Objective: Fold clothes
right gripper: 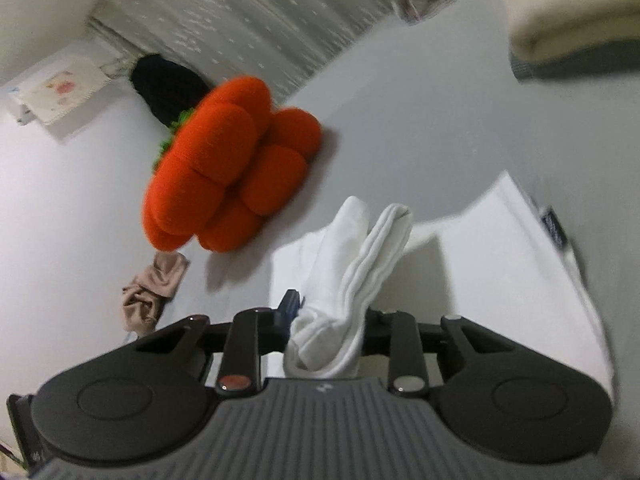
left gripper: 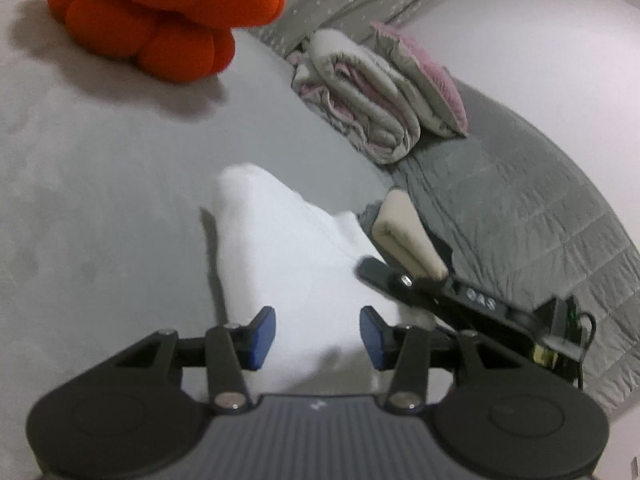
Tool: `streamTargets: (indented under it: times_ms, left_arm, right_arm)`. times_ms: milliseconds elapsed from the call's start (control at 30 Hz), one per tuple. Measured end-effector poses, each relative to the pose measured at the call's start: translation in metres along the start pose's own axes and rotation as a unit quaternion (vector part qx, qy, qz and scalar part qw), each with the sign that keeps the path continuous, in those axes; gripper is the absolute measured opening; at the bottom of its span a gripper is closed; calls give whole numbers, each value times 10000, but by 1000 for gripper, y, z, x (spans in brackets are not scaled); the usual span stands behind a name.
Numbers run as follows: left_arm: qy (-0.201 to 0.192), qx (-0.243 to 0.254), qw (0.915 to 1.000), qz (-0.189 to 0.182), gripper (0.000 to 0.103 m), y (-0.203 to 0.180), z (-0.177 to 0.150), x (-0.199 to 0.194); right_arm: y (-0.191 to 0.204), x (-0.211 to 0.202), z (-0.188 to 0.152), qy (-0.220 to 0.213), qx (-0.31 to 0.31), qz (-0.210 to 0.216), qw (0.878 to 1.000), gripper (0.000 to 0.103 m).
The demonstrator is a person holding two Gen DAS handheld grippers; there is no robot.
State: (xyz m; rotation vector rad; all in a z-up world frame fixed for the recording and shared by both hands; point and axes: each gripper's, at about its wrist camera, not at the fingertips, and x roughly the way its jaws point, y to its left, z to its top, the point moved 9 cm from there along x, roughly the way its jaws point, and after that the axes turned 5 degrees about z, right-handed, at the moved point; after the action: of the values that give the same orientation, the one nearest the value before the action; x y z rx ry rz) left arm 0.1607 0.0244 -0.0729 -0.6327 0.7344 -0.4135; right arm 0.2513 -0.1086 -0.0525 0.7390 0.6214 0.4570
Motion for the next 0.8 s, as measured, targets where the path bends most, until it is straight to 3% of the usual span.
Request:
streamTargets:
  times_ms: [367, 433, 633, 800]
  left_arm:
    - [-177, 76, 9997, -136, 36, -19, 1, 23]
    - [-191, 146, 9995, -184, 29, -27, -1, 31]
    - [98, 453, 9989, -118, 25, -39, -20, 57]
    - [317, 505, 9982, -84, 24, -32, -36, 71]
  right_arm:
    - [-16, -29, 10, -304, -41, -121, 9995, 30]
    - [-23, -34, 10, -314, -33, -172, 9994, 30]
    - [-41, -40, 9, -245, 32, -320, 9992, 30]
    - [-60, -37, 1, 107, 12, -555, 9984, 34]
